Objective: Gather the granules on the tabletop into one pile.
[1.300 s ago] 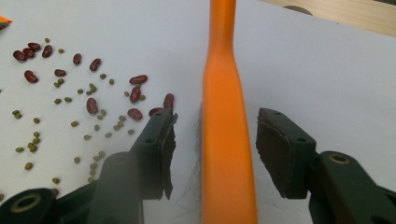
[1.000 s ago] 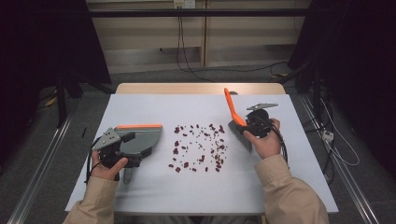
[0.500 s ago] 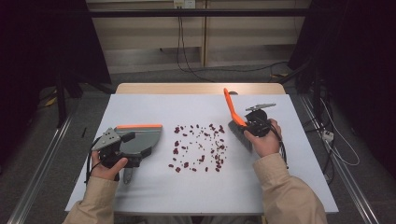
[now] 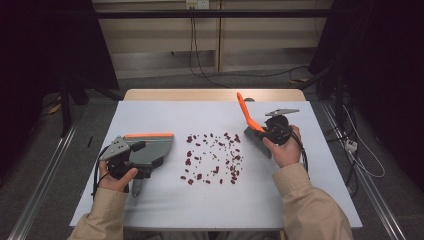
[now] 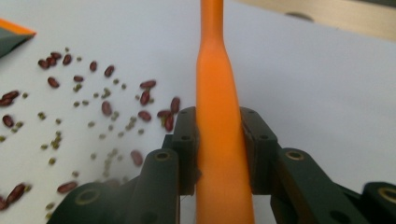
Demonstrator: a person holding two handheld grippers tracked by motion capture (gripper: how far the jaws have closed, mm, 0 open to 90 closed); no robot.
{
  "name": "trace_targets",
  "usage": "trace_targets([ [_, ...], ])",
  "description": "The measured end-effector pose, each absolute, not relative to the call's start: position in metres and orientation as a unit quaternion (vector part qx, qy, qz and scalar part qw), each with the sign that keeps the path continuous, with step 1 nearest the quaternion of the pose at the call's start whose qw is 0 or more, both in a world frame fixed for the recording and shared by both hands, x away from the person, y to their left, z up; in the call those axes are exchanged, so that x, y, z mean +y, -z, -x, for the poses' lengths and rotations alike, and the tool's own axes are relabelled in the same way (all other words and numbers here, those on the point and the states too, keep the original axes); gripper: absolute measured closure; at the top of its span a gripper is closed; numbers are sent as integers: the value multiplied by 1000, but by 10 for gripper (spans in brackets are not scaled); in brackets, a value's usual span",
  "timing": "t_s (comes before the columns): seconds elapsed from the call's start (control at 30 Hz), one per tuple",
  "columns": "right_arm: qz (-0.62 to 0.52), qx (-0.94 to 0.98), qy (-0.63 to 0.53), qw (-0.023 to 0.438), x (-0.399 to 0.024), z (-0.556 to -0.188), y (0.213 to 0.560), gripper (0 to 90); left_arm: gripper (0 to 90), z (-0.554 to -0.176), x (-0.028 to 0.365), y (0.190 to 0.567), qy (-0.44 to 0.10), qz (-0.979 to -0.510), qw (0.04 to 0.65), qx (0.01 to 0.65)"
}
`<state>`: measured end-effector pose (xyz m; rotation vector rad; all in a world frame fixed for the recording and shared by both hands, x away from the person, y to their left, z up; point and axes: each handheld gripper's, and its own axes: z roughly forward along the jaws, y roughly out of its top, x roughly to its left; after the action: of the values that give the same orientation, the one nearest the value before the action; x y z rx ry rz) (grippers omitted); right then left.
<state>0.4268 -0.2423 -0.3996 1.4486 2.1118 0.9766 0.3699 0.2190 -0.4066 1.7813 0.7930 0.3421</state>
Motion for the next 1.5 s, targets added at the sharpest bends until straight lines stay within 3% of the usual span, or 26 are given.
trace_targets([
  [0.4, -443, 765, -365, 290, -222, -476, 416, 712, 57, -371, 219, 408, -144, -754, 546, 336],
  [0.57, -423, 782, -369, 271, -216, -484, 433, 712, 58, -370, 220, 409, -145, -753, 545, 339],
  [1.5, -291, 859, -373, 193, -192, -434, 428, 700, 58, -370, 222, 408, -148, -752, 544, 341],
])
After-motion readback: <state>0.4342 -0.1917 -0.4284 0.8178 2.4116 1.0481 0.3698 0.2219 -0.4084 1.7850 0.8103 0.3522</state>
